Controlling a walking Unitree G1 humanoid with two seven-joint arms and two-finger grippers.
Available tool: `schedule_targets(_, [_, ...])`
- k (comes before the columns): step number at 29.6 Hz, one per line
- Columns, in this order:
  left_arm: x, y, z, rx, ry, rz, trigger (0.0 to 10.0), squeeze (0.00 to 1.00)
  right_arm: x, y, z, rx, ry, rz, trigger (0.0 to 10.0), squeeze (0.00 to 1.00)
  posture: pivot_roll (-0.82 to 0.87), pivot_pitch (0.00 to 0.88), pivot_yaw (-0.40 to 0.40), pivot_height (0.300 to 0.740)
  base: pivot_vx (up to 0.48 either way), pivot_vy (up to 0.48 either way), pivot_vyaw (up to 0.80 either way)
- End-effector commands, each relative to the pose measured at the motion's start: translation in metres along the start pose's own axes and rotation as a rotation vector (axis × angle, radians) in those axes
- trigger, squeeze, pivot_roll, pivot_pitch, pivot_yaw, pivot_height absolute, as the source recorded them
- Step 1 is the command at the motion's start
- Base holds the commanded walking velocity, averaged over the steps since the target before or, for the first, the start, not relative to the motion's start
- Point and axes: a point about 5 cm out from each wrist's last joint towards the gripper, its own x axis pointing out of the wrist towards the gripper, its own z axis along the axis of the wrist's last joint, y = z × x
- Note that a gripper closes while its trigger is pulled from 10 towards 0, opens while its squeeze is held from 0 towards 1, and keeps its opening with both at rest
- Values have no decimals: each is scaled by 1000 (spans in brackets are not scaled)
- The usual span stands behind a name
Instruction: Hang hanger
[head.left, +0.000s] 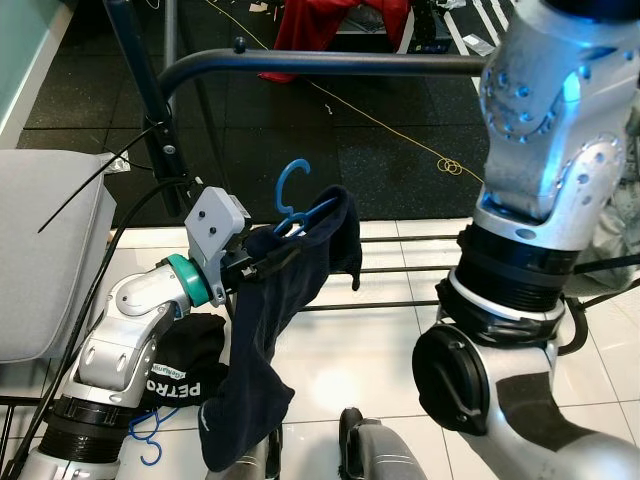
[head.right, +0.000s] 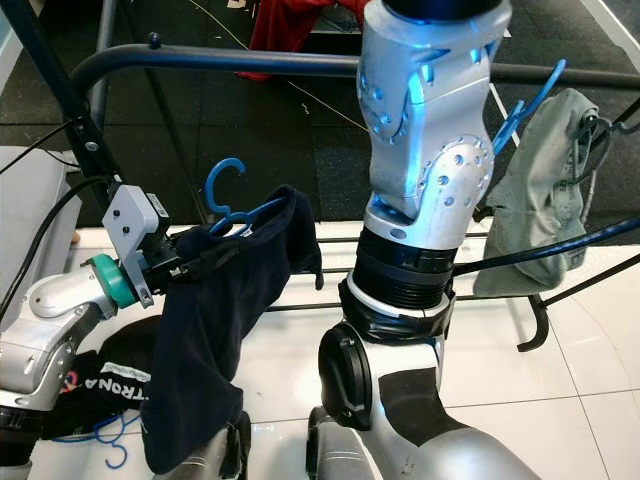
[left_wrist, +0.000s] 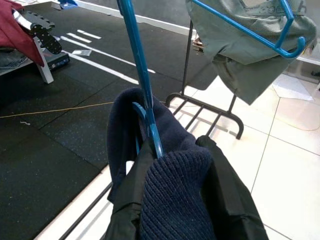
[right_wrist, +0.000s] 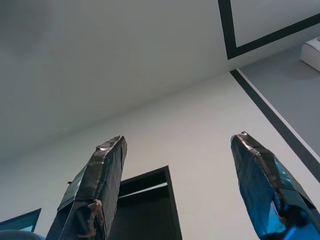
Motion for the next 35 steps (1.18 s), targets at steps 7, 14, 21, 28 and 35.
schedule_targets(7, [3,-3,7,30,-27,-17,0,0,2,10,5,-8,-14,50,10000,0,-17,218,9,740,0,0,0])
schedule_targets(14, [2,-3,7,31,-27,-16,0,0,2,9,7,-22,-24,39,10000,0,-15,218,11,740,0,0,0])
schedule_targets(21, [1,-4,8,26,-35,-6,0,0,-2,1,10,-154,25,-50,10000,0,-13,213,18,740,0,0,0])
schedule_targets(28, [-6,-10,0,-12,-31,22,0,0,-34,-51,-5,-395,316,-424,10000,0,-31,206,26,740,0,0,0])
schedule_targets(35, [-8,-13,-5,-31,-39,37,0,0,-67,-59,-7,-404,373,-532,10000,0,-37,201,35,740,0,0,0])
